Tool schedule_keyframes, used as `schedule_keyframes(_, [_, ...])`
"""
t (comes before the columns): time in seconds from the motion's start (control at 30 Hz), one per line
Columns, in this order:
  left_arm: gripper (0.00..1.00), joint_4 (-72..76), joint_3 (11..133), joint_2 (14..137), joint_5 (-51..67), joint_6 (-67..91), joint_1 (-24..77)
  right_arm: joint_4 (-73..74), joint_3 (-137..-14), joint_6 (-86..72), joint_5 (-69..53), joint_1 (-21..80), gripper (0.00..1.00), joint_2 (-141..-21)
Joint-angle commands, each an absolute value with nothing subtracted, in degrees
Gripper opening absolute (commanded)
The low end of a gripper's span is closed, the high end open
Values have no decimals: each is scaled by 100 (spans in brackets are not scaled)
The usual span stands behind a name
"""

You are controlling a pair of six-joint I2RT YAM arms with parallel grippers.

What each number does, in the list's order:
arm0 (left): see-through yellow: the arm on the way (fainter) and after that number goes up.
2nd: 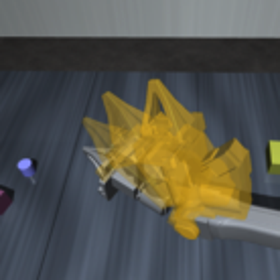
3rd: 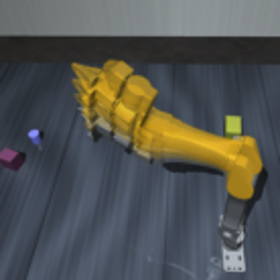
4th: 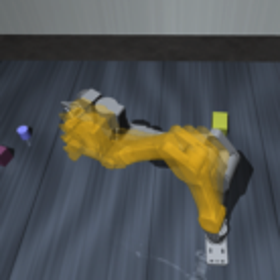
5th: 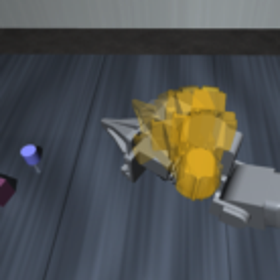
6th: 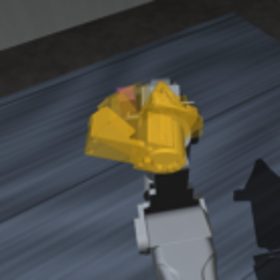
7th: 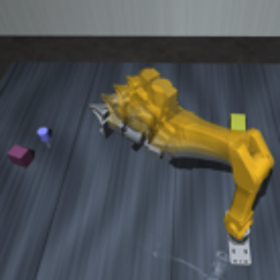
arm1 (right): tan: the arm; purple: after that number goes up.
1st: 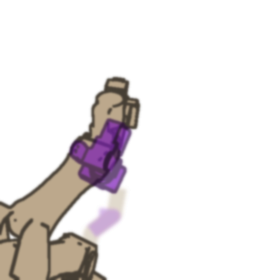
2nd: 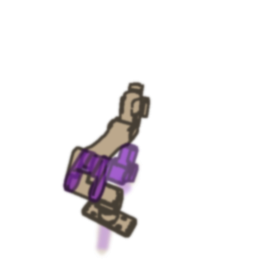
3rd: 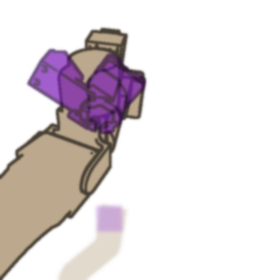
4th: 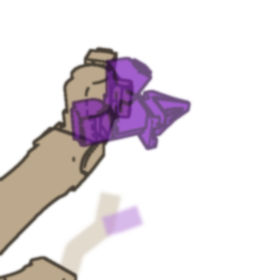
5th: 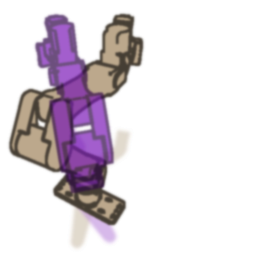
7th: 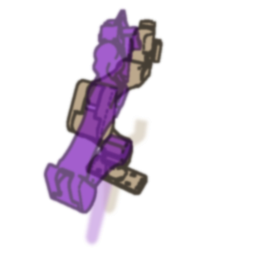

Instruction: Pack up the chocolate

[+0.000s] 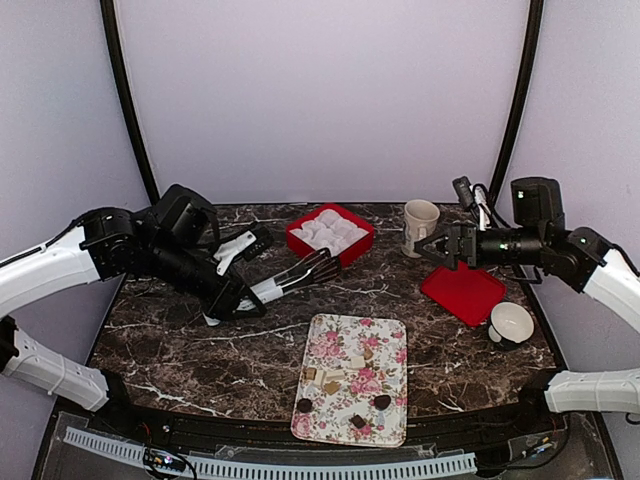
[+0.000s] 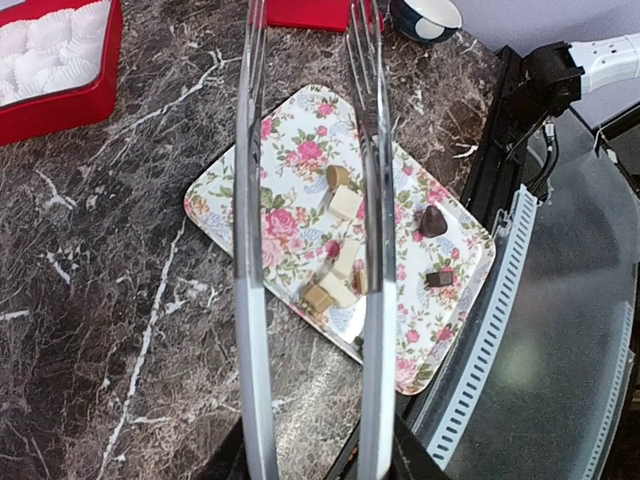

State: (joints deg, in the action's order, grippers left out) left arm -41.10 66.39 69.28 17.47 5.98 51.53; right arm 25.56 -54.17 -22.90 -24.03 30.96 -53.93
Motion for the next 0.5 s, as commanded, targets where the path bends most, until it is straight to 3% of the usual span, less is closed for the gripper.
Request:
schedule_keyframes(0.0, [37, -4615, 6651, 6880, 1263, 194, 5359, 2494, -5183, -2543, -2093, 3043, 96, -5079])
schedule_keyframes(0.23, [45, -4834, 6582, 6898, 1294, 64, 5659, 2570, -4872, -2746, -2010, 3050, 96, -4787])
schedule_keyframes(0.47, [45, -5017, 6286, 7088, 1214, -156, 6488, 2828, -4754, -2733, -1847, 3037, 96, -4592])
